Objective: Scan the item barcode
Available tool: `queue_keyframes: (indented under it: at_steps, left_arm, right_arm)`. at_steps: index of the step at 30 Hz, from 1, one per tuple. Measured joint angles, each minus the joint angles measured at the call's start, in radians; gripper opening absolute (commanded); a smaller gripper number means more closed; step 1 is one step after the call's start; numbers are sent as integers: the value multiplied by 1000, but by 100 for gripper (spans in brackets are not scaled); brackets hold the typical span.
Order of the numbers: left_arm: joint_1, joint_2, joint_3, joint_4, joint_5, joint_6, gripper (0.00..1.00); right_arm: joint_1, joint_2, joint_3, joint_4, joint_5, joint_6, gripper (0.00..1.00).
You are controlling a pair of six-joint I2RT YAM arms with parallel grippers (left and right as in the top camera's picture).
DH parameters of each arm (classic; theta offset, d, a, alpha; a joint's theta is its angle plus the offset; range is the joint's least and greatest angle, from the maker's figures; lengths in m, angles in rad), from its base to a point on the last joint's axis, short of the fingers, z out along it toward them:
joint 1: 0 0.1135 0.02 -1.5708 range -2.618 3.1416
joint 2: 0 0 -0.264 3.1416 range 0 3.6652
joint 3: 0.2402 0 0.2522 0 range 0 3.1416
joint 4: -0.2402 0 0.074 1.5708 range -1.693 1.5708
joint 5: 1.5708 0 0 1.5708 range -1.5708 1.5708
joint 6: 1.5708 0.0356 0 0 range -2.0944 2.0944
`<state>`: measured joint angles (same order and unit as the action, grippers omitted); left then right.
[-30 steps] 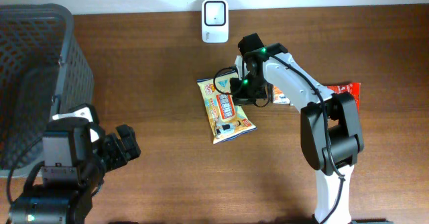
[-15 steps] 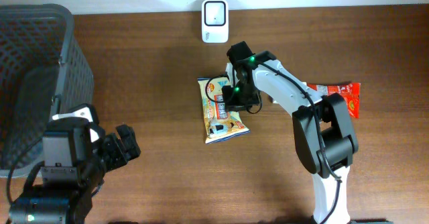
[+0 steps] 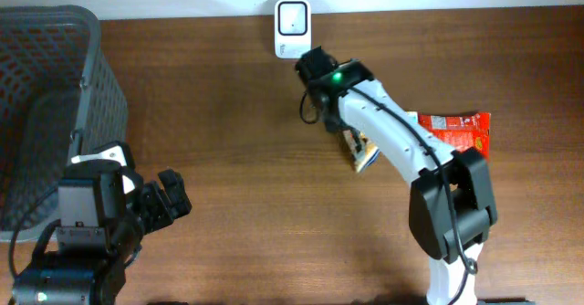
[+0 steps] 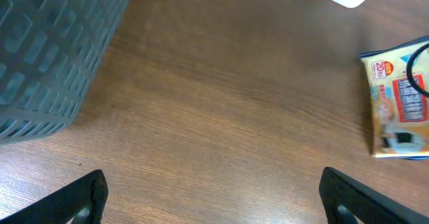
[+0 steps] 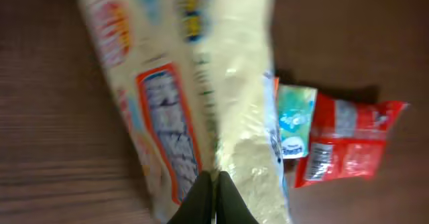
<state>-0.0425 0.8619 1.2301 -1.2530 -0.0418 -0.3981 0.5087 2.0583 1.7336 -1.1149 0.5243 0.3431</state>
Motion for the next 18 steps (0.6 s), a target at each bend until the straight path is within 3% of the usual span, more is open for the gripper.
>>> queue_keyframes:
  at_steps: [5, 7, 9, 11, 18]
  left_arm:
    - [0, 0, 0, 0, 0, 0, 99]
    - [0, 0, 0, 0, 0, 0, 99]
    - [0, 0, 0, 0, 0, 0, 99]
    - [0, 0, 0, 0, 0, 0, 99]
    - [0, 0, 0, 0, 0, 0, 99]
  right_arm:
    - [96, 0, -28, 84, 53, 43, 4]
    - [131, 12, -84, 116, 52, 49, 39]
    - [130, 21, -90, 101, 31, 63, 67]
    - [84, 22, -79, 86, -14, 75, 80]
    - [-320, 22, -26, -14, -542, -71, 88]
